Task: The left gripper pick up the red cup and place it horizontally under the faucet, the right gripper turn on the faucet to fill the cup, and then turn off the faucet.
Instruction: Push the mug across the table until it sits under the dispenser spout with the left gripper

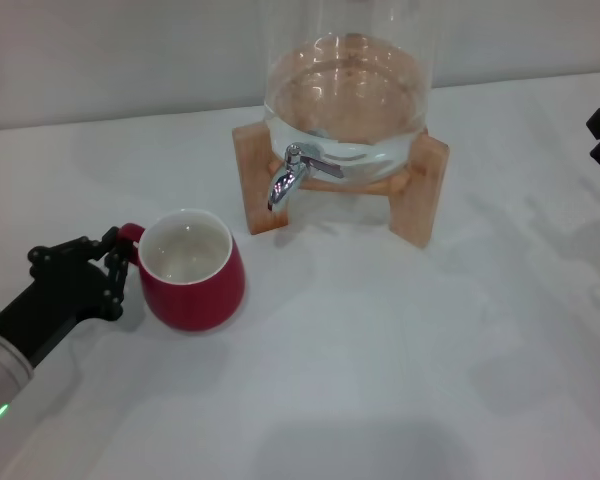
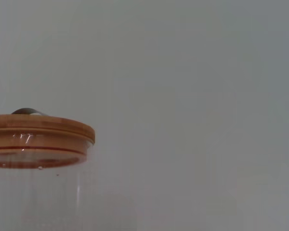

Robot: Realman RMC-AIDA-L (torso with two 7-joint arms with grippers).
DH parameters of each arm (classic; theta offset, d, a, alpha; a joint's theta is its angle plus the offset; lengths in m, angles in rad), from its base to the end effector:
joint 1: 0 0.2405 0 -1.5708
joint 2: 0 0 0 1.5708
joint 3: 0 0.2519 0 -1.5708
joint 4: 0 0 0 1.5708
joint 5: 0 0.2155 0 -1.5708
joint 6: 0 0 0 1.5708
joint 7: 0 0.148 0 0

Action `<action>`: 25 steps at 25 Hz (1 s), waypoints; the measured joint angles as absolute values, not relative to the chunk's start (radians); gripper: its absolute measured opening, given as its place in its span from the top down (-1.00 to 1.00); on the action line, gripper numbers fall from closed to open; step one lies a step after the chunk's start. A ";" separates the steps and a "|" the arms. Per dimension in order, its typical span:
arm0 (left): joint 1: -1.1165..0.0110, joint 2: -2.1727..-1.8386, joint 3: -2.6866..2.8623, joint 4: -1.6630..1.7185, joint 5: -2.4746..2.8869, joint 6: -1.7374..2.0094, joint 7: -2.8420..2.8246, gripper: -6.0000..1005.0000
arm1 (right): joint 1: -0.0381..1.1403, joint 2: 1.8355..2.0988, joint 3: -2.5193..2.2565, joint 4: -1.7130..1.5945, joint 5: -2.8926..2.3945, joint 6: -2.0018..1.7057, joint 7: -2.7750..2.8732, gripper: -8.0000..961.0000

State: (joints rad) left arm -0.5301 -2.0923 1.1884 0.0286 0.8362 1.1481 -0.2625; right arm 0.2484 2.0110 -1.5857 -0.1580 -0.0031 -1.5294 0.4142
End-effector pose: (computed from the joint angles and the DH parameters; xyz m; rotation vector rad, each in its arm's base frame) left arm -0.3039 0.3271 -0.0700 -2.1758 -0.2837 -0.5643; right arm 0.3466 0.2745 0.0470 -1.5695 0.3937 0.9548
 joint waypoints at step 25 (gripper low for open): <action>-0.613 -2.100 1.189 0.022 0.933 1.141 -0.326 0.83 | 0.250 2.011 -1.601 -0.163 -0.005 -1.529 0.414 -0.81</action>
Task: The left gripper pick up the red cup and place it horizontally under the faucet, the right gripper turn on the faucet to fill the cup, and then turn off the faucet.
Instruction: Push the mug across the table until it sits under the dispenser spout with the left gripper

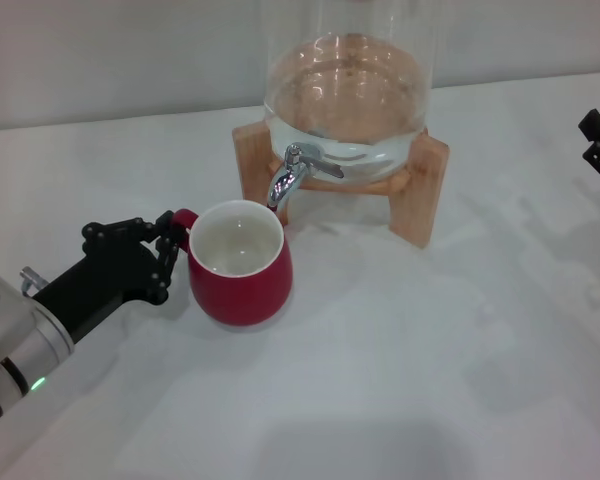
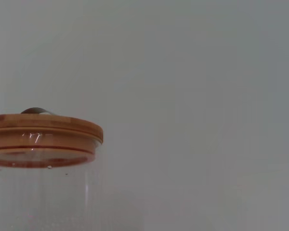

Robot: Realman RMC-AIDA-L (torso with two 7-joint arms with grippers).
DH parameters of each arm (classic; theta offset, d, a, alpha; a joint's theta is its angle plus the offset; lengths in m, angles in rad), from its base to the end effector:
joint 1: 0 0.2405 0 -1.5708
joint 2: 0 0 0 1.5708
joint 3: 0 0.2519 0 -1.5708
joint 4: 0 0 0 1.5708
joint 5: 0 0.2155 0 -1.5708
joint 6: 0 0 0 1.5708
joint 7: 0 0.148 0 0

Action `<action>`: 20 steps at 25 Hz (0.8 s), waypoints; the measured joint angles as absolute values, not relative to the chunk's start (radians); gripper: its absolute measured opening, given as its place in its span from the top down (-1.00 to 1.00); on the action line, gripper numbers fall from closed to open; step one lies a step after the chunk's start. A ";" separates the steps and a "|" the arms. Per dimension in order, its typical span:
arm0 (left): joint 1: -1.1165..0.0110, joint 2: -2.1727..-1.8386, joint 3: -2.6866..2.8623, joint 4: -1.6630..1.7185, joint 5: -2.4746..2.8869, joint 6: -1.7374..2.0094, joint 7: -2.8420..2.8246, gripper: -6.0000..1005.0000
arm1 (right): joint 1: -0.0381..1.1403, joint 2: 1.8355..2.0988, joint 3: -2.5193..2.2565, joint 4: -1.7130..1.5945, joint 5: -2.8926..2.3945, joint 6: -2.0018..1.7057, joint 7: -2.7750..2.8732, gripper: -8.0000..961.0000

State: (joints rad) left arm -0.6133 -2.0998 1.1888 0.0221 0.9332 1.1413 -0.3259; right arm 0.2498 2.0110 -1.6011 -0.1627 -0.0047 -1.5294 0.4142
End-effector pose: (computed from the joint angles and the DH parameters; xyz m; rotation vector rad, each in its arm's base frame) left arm -0.2748 0.3405 -0.0844 -2.2920 -0.2264 -0.6110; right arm 0.3440 0.2753 0.0446 -1.5869 0.3884 0.9610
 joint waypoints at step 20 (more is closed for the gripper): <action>-0.614 -2.102 1.189 0.021 0.963 1.122 -0.337 0.83 | 0.250 2.011 -1.622 -0.167 -0.005 -1.529 0.414 -0.81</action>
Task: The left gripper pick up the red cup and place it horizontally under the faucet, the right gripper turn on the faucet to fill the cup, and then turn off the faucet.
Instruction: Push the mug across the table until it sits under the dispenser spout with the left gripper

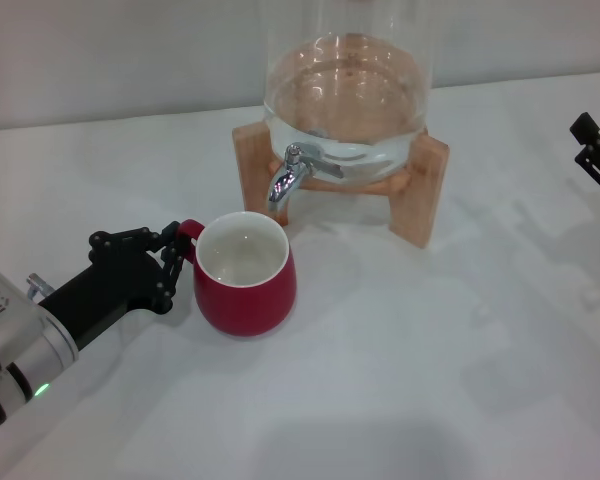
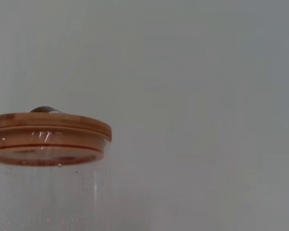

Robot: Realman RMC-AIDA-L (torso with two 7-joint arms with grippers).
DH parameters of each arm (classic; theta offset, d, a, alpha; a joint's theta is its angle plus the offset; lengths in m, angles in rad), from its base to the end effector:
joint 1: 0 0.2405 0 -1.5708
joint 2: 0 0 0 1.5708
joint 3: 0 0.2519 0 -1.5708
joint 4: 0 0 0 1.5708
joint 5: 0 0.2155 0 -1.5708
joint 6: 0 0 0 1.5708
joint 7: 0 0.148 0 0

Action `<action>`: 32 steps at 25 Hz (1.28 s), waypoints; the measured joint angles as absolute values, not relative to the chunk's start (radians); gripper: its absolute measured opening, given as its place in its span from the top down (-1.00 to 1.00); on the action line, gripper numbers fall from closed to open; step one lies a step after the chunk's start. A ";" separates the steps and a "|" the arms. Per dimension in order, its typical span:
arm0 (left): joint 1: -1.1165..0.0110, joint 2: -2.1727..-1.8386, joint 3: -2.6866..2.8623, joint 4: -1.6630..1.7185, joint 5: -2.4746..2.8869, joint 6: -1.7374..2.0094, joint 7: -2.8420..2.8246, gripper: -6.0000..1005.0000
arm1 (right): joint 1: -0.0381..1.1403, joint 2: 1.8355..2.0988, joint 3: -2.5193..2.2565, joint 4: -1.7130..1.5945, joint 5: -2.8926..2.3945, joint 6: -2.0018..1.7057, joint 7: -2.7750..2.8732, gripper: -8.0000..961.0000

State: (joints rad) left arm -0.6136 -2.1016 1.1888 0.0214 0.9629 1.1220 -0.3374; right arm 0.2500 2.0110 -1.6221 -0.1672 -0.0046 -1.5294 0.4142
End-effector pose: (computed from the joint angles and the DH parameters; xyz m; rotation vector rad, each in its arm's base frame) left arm -0.2769 0.3381 -0.0889 -2.3208 -0.2346 -0.5859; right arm 0.3415 0.2755 0.0414 -1.6079 0.3844 0.9668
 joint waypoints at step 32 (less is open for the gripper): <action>-0.651 -2.101 1.202 0.021 0.966 1.084 -0.338 0.83 | 0.253 2.011 -1.624 -0.169 -0.005 -1.540 0.414 -0.81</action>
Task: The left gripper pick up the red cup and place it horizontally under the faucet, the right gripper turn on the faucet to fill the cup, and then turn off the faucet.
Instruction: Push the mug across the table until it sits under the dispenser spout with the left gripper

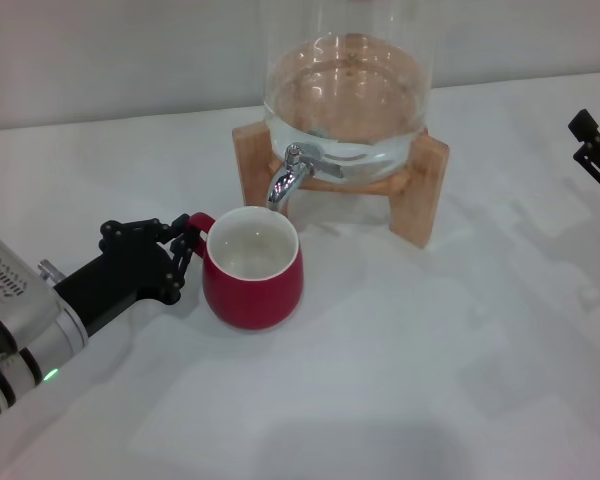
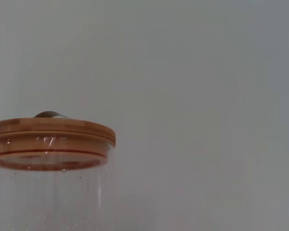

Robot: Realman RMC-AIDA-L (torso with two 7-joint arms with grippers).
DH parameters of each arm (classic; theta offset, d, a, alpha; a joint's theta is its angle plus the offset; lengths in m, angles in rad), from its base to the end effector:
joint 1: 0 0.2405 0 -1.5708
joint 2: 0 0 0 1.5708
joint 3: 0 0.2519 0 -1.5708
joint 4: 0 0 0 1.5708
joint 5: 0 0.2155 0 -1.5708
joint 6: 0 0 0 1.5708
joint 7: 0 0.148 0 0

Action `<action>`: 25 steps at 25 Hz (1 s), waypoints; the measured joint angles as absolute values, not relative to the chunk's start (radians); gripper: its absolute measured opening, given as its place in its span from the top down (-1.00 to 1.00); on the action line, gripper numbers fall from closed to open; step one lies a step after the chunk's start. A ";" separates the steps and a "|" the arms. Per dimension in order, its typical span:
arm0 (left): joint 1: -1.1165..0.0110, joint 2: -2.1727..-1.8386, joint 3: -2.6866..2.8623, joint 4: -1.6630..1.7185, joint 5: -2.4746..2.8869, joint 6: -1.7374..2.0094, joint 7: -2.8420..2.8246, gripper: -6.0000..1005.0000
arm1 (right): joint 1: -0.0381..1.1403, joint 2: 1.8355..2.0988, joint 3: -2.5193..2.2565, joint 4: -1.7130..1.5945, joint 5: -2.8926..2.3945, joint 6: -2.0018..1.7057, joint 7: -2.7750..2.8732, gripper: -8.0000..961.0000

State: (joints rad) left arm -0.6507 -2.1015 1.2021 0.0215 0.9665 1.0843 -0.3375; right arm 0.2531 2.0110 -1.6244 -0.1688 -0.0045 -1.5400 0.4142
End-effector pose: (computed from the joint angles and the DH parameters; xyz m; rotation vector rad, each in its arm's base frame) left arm -0.2694 0.3481 -0.0919 -2.3444 -0.2012 -0.5543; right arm 0.3388 0.2761 0.0418 -1.6096 0.3722 0.9796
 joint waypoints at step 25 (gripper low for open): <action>-0.668 -2.104 1.216 0.027 0.962 1.086 -0.337 0.83 | 0.258 2.011 -1.624 -0.169 -0.005 -1.542 0.423 -0.81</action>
